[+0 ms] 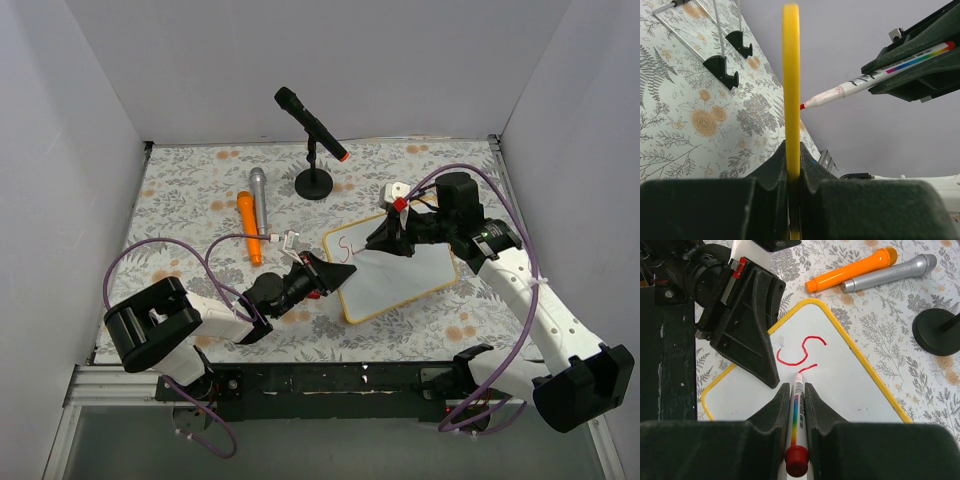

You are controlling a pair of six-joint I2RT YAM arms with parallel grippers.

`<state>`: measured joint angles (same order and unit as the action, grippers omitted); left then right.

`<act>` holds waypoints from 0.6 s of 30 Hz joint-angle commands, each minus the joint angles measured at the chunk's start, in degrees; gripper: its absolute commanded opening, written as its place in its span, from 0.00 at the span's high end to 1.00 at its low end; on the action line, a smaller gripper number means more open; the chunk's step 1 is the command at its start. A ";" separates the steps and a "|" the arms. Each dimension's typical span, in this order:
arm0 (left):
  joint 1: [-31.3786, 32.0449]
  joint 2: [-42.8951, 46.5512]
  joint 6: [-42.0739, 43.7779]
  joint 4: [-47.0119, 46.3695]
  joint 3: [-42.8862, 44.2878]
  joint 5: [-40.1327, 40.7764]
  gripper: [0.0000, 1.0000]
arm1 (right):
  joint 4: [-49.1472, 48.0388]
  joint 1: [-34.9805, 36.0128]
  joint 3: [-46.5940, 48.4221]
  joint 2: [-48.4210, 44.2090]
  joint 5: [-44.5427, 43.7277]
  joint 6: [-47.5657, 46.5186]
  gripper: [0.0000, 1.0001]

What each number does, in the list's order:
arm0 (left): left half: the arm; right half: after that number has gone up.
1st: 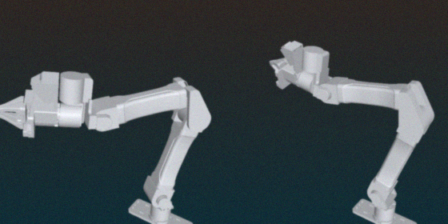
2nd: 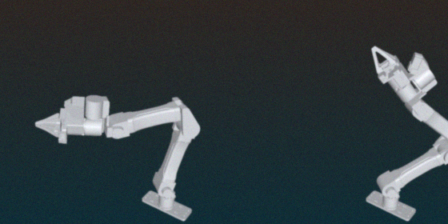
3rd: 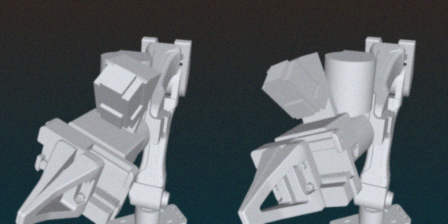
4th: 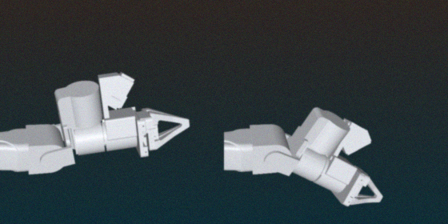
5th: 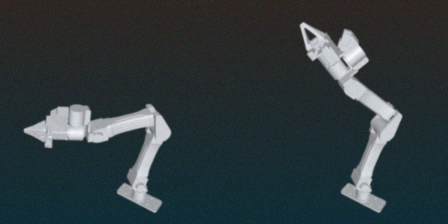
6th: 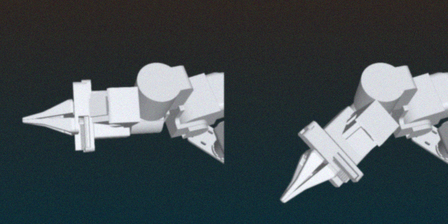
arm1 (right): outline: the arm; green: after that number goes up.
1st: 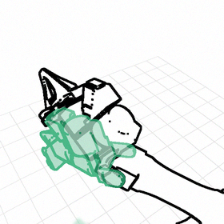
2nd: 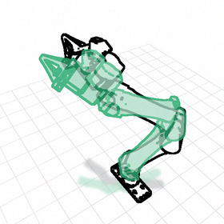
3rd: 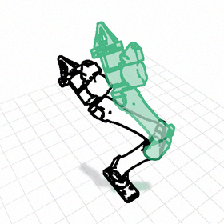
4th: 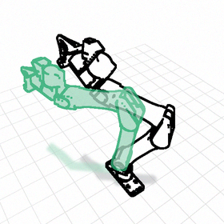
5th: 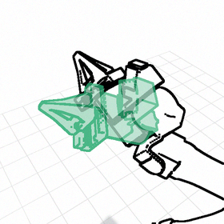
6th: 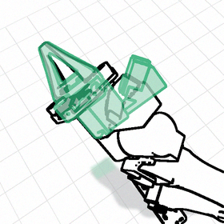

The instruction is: Write a sentence on the whiteboard

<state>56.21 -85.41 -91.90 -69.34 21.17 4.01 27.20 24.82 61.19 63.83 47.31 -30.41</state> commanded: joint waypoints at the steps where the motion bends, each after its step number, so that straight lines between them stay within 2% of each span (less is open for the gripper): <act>1: 0.22 1.82 -1.09 -24.44 2.39 -0.23 1.00 | -0.92 -0.12 3.41 1.03 -0.46 -0.17 0.99; 18: 0.31 1.91 -1.35 -25.32 1.68 -0.32 1.00 | -3.65 -0.38 4.55 1.73 -6.70 1.76 0.99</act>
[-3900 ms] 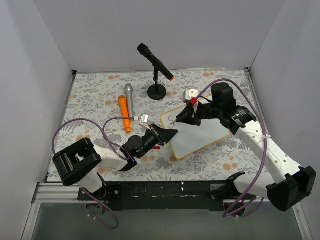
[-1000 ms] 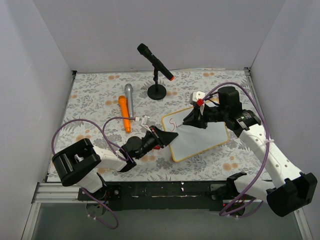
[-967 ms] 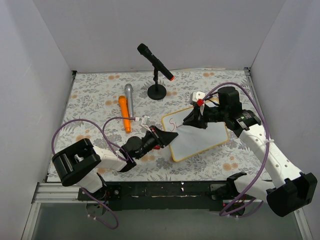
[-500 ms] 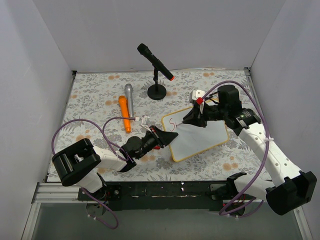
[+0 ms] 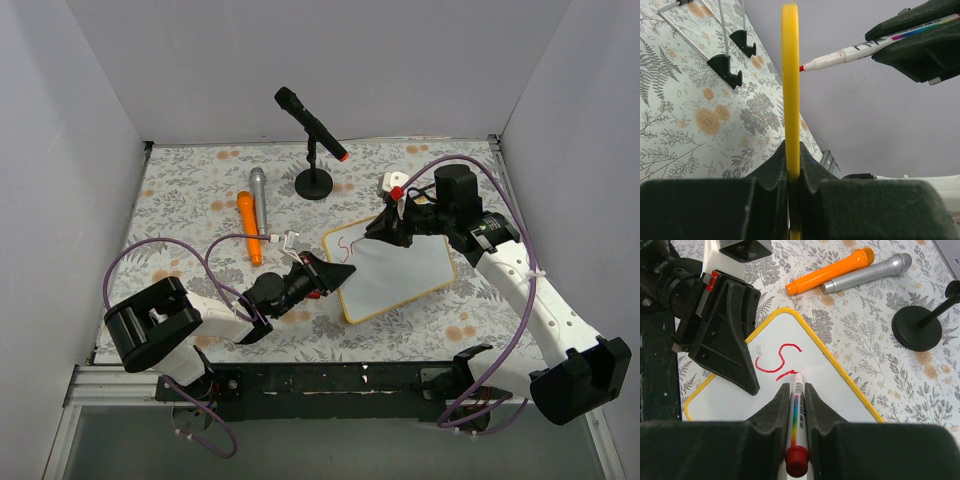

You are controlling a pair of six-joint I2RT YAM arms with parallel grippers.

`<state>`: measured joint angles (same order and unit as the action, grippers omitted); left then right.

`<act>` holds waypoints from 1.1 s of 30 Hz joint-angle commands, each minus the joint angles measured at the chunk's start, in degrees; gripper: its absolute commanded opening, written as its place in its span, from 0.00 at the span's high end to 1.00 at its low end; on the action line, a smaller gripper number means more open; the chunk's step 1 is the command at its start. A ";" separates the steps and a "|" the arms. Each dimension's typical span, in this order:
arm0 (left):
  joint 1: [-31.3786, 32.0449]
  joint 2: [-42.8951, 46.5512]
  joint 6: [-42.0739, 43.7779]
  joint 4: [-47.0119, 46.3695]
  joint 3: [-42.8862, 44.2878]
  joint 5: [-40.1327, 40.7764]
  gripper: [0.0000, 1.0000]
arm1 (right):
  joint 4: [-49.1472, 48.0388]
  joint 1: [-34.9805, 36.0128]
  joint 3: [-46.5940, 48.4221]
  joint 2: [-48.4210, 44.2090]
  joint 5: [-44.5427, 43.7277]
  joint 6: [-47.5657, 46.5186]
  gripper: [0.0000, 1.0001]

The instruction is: Write a sentence on the whiteboard

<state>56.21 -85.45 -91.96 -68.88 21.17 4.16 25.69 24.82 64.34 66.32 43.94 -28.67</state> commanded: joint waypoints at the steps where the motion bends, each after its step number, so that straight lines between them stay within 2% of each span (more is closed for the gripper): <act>1: 0.31 1.95 -1.29 -25.78 1.68 -0.47 1.00 | -2.05 -0.38 1.23 -0.76 -3.34 0.01 0.99; 17: 0.31 2.22 -0.94 -26.13 1.42 -0.21 1.00 | 7.44 -0.38 -1.23 -1.90 1.67 -7.10 0.99; 33: 0.22 2.13 -1.29 -25.95 1.51 -0.56 1.00 | 2.00 -0.39 2.11 0.38 0.35 -3.42 0.99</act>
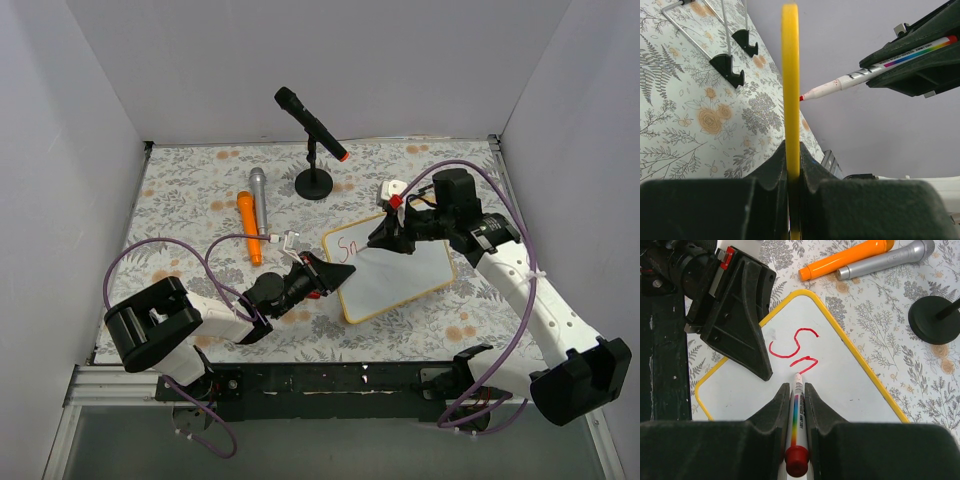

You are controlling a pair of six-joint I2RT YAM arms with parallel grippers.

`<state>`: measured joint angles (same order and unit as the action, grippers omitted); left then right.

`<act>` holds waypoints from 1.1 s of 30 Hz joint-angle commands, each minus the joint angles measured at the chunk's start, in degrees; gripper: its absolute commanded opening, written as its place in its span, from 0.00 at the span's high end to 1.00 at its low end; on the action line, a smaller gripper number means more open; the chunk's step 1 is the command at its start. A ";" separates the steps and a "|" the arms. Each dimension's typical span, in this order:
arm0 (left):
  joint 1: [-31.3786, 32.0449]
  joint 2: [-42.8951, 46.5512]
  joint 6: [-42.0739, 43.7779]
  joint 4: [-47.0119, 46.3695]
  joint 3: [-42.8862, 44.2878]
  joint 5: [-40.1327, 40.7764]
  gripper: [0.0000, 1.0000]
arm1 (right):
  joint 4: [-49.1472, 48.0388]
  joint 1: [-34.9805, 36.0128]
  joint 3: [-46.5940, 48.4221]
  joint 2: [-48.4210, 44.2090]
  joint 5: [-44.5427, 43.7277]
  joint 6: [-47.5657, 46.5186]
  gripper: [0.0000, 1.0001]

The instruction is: Write a sentence on the whiteboard

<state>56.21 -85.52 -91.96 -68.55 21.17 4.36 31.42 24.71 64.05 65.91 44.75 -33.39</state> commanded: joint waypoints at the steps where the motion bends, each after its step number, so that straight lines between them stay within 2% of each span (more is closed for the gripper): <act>1: 0.31 2.11 -1.29 -26.28 1.51 -0.76 1.00 | -4.08 -0.19 2.48 0.89 -0.54 1.83 0.99; 20: 0.31 2.28 -1.29 -26.63 1.07 -0.58 1.00 | -7.43 -1.42 2.13 0.45 -5.29 4.21 0.99; 33: 0.31 2.90 -0.94 -26.63 0.63 -0.23 1.00 | 2.06 -1.51 -0.24 -1.04 -1.42 -1.94 0.99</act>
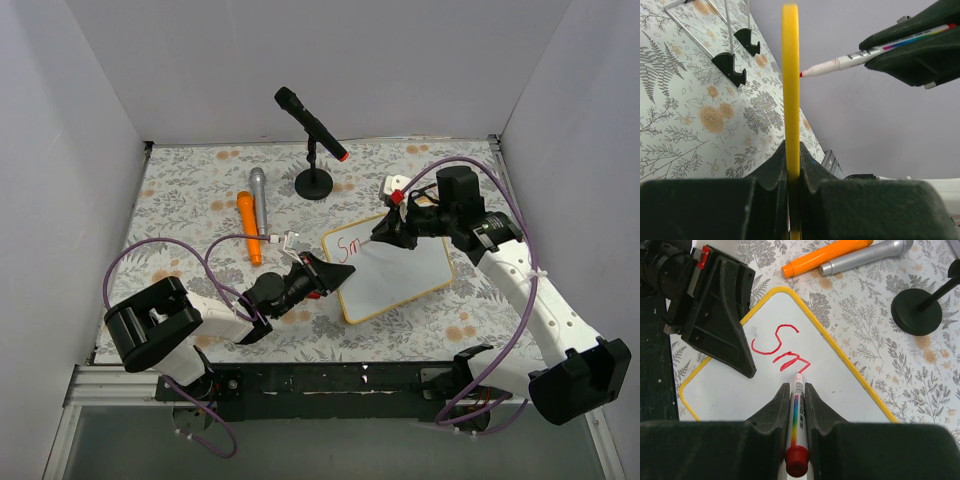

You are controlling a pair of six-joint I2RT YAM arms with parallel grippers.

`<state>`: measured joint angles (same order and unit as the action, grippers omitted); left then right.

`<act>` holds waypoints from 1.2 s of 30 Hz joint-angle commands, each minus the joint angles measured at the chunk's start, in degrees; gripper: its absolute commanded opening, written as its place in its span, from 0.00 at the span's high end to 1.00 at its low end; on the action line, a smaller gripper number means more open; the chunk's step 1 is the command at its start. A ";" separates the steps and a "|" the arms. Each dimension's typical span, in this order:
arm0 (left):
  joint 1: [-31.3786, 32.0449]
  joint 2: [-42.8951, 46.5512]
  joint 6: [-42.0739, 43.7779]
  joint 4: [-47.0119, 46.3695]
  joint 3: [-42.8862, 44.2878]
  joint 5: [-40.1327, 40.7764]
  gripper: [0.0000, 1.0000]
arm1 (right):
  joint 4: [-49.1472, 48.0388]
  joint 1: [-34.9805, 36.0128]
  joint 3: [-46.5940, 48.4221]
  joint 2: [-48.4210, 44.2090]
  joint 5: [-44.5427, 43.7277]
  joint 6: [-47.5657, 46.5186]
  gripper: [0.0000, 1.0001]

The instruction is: Write a sentence on the whiteboard

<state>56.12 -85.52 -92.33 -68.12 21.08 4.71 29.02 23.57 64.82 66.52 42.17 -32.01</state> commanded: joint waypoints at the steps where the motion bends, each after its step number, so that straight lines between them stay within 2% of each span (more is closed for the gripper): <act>1: 0.40 2.90 -0.57 -27.07 0.72 -0.58 1.00 | 4.99 -0.37 -1.44 -1.92 1.33 -3.84 0.99; 7: 0.40 2.64 -0.57 -27.16 0.80 -0.75 1.00 | 5.97 -0.37 -1.54 -3.50 0.45 -4.38 0.99; 15: 0.40 3.77 0.05 -26.54 -0.60 -0.84 1.00 | 7.55 -1.86 7.51 -3.59 6.51 -2.89 0.99; 22: 0.40 5.27 0.93 -26.63 -2.27 -2.16 1.00 | 4.12 -3.88 3.74 -5.35 8.89 -1.39 0.99; 36: 0.40 5.80 1.72 -27.07 -2.10 -4.09 1.00 | 2.36 -6.52 3.83 -5.00 13.11 -0.25 0.99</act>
<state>56.27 -83.55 -90.78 -69.47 18.39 1.02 34.11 17.65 68.47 62.19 52.82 -33.15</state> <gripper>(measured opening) 0.040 0.183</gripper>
